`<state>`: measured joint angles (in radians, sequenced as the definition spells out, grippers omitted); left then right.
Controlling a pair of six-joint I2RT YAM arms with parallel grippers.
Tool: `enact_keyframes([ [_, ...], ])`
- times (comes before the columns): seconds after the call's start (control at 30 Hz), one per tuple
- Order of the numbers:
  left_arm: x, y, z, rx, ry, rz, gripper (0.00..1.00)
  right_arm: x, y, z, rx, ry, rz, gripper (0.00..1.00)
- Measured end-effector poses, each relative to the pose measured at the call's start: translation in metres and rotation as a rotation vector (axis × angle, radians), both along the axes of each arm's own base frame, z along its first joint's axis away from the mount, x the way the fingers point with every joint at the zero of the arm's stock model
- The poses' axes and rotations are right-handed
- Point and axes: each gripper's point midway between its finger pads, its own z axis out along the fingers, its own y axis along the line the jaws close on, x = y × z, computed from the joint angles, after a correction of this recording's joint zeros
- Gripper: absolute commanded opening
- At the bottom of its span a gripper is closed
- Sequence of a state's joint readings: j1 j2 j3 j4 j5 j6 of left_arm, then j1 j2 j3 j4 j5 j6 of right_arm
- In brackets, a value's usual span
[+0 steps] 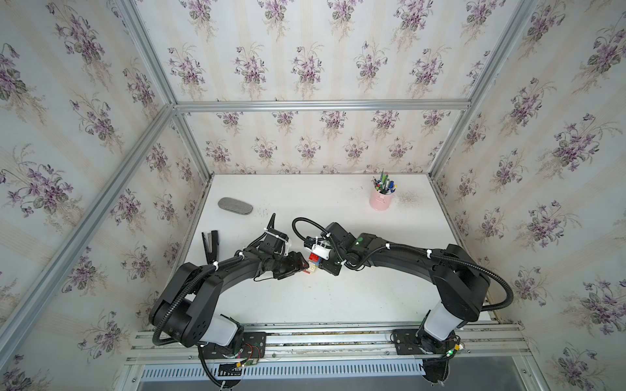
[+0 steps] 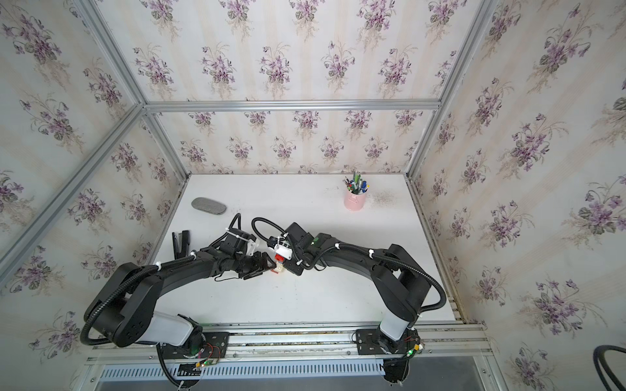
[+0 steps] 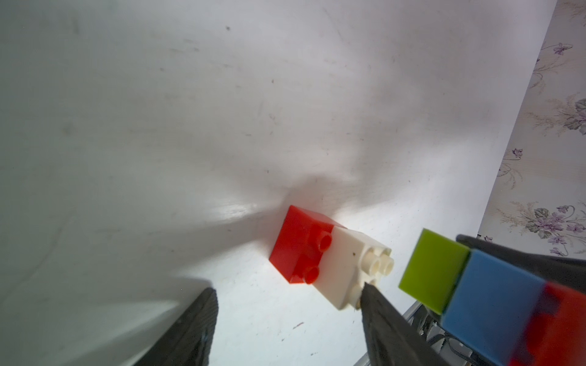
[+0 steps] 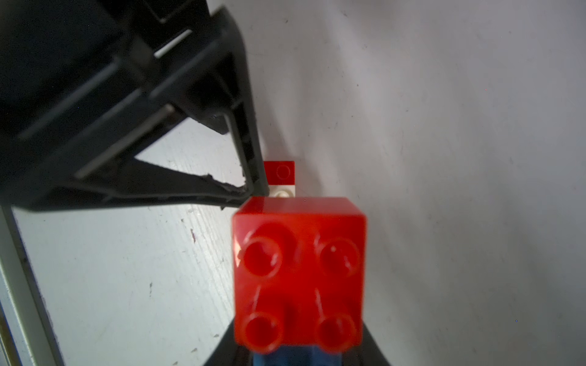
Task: Assemble the letter y with lego
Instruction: Assemble the lego brick with the lego brick.
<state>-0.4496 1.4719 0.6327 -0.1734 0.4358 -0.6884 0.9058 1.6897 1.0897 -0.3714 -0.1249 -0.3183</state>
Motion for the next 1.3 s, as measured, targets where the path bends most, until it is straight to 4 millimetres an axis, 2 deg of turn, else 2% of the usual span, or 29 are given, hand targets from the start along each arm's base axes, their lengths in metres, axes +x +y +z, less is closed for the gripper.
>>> enact_keyframes([
  [0.83, 0.0, -0.001, -0.001, 0.0, -0.002, -0.009, 0.7, 0.0, 0.015, 0.0, 0.037, 0.017, 0.049, 0.26],
  [1.3, 0.0, -0.001, 0.0, -0.001, -0.004, -0.009, 0.7, -0.007, 0.011, -0.005, 0.018, 0.041, 0.052, 0.26],
])
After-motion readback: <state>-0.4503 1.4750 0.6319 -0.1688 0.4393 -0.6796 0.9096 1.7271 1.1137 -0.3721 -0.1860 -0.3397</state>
